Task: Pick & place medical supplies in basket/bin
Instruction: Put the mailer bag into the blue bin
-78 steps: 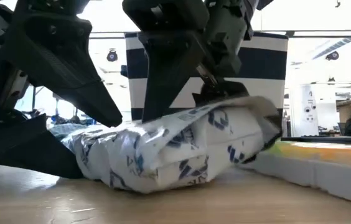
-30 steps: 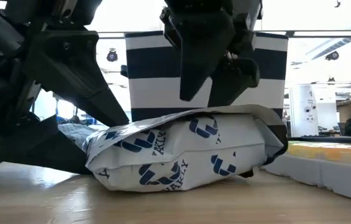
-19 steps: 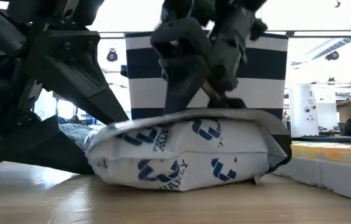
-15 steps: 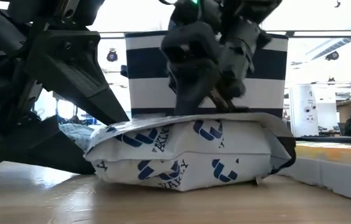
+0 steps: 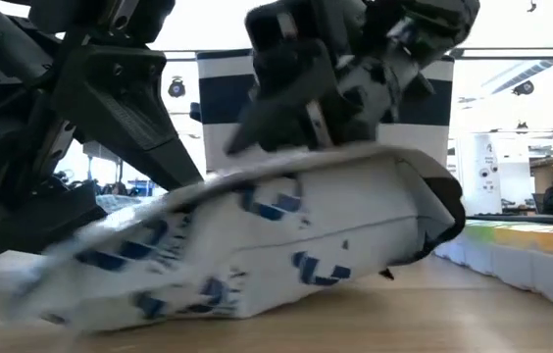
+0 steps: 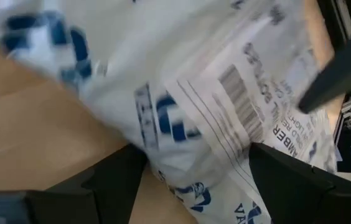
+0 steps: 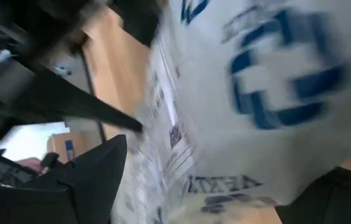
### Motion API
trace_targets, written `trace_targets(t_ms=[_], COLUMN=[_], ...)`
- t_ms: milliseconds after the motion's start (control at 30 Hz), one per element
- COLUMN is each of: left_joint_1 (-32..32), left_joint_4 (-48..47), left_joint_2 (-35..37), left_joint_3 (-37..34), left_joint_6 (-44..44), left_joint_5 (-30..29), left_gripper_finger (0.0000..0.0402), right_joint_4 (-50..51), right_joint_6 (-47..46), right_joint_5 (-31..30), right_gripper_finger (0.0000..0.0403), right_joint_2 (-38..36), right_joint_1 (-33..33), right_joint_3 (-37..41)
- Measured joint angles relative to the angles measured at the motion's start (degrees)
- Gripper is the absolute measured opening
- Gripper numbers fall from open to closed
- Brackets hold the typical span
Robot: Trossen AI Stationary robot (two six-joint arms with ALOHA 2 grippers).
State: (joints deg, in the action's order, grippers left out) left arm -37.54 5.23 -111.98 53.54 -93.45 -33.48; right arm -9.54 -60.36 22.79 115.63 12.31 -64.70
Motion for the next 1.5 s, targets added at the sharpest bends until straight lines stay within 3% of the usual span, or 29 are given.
trace_targets(t_ms=[267,533,667,900,1000,1267,1500], left_joint_1=[0.85,0.99,1.35,0.53,-1.21,-6.95,-7.57], left_joint_4=[2.34,2.20,2.09,1.76,1.35,2.12,2.30], left_joint_2=[-0.11,-0.28,-0.31,0.14,1.01,5.56,8.05], left_joint_3=[-0.01,2.21,2.57,2.56,2.45,2.71,2.71], left_joint_6=[0.10,4.78,5.02,6.67,6.97,7.28,7.47], left_joint_5=[-0.17,-4.19,-5.07,-5.97,-6.40,-9.39,-9.99], left_gripper_finger=[0.0272,0.0272,0.0272,0.0272,0.0272,0.0272,0.0272], right_joint_4=[7.19,13.05,13.31,14.12,15.50,15.80,15.63], right_joint_6=[4.64,6.50,7.10,10.53,11.96,15.62,21.17], right_joint_5=[-2.18,-3.07,-3.55,-5.83,-6.97,-16.56,-30.94], right_gripper_finger=[0.0329,0.0319,0.0279,0.0172,0.0155,0.0171,0.0173], right_joint_2=[-0.13,-0.20,-0.20,-0.94,-2.44,-12.22,-26.92], right_joint_1=[0.38,0.57,0.68,0.70,1.00,1.20,-1.06], right_joint_3=[-5.85,-5.52,-5.65,-6.30,-6.28,-6.28,-6.28])
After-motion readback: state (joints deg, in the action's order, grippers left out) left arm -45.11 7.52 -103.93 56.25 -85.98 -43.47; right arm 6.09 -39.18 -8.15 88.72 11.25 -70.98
